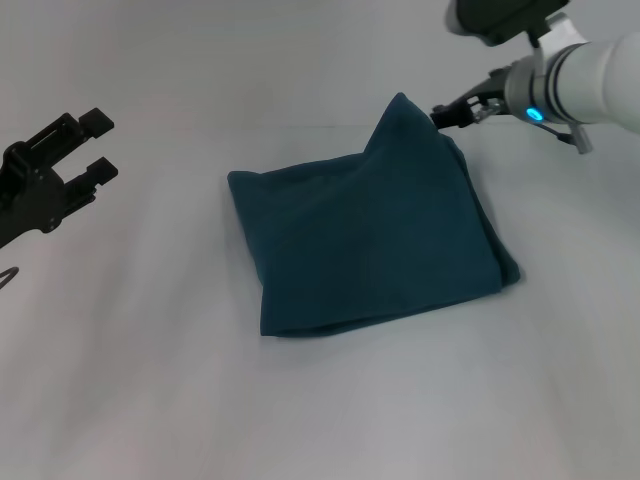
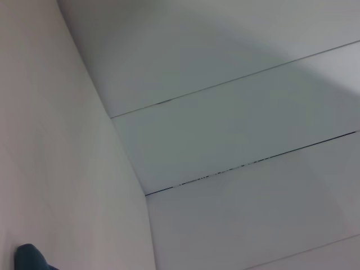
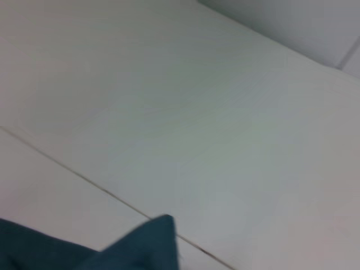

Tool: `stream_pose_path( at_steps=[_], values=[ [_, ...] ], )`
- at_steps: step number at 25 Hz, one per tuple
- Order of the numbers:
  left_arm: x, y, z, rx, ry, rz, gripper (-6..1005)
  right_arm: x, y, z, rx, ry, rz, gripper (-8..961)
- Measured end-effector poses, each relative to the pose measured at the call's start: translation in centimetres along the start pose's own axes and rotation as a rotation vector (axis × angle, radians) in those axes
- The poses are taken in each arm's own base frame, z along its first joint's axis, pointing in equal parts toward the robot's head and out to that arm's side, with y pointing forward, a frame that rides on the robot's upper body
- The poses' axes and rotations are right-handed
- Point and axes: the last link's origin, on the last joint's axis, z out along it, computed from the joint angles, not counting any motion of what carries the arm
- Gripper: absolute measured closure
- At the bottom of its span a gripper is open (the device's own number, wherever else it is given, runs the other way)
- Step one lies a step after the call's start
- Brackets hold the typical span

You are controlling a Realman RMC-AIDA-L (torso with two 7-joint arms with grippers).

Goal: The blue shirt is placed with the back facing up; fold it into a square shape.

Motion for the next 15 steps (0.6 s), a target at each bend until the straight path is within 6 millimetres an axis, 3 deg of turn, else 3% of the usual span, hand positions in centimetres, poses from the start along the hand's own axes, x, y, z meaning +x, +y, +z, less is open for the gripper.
stream_pose_path(
  at_steps=[7,15],
  values=[
    [0.2,0.1,-0.1,-0.001,0.000,0.004,201,1.5,-2.0,-1.1,-0.025,0.071,0.112,24],
    [0.4,0.3,-0.2,-0.009,-0.005,0.015,202,3.2,-3.2,-3.2,-0.253,0.098,0.360,36]
  ],
)
